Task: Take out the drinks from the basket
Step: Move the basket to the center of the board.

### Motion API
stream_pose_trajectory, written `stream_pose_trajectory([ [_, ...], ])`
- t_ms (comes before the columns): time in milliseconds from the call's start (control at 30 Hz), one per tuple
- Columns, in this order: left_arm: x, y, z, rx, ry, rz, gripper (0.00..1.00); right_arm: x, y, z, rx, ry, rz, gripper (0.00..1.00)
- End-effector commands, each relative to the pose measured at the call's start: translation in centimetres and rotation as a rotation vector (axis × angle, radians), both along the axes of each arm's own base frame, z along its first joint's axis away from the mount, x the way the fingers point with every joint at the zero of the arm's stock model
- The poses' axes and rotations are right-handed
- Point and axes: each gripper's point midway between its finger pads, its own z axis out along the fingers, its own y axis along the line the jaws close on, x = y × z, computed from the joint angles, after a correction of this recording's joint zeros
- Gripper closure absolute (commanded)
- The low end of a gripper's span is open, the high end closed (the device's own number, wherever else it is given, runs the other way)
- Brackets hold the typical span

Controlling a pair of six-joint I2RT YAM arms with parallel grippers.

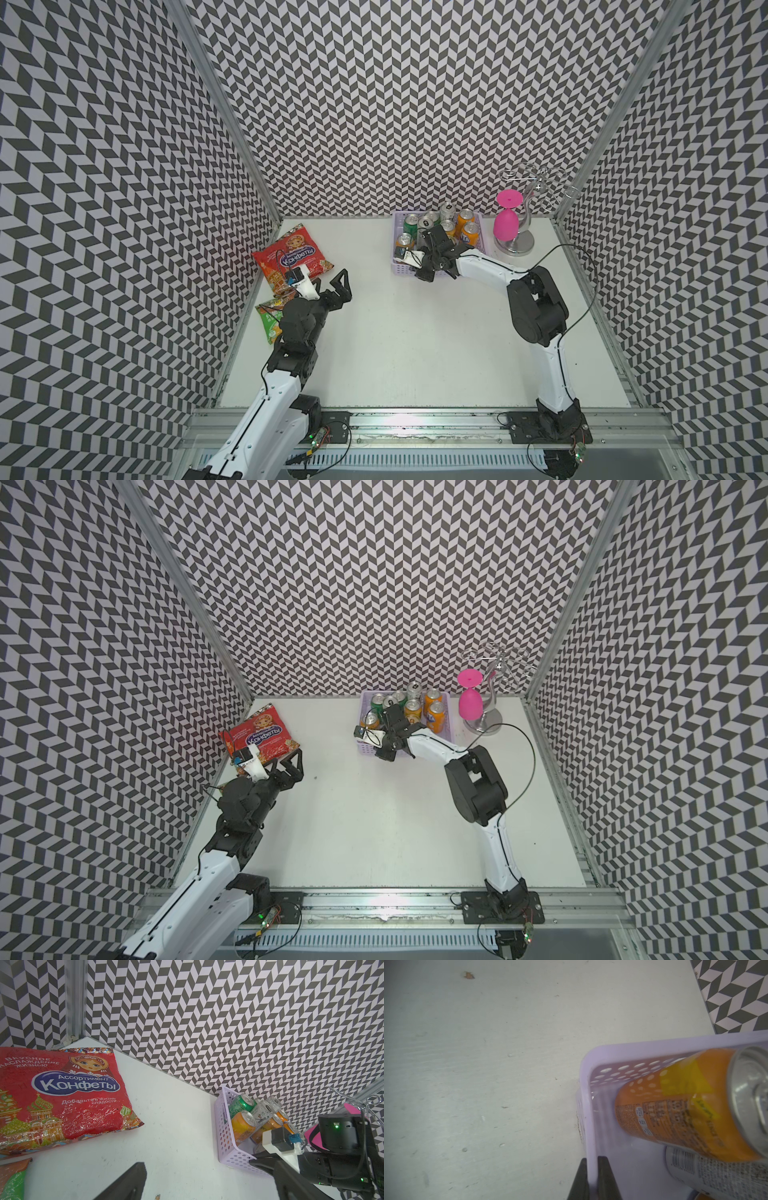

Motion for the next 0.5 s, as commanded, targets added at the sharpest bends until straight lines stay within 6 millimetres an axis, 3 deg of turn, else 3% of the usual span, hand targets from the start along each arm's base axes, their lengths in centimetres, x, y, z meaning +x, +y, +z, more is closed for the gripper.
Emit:
stream_pose_trajectory([
  [0,-0.2,0.1,0.9,-0.005,-0.032,0.001,0.01,-5.6,3.3,1.4,0.082,0.13,0.069,0.91],
  [467,-0.9,1.0,1.6,0.013,-0.052,0.043,0.01,-12.5,6.0,2.1,0.116,0.151,0.142,0.92],
])
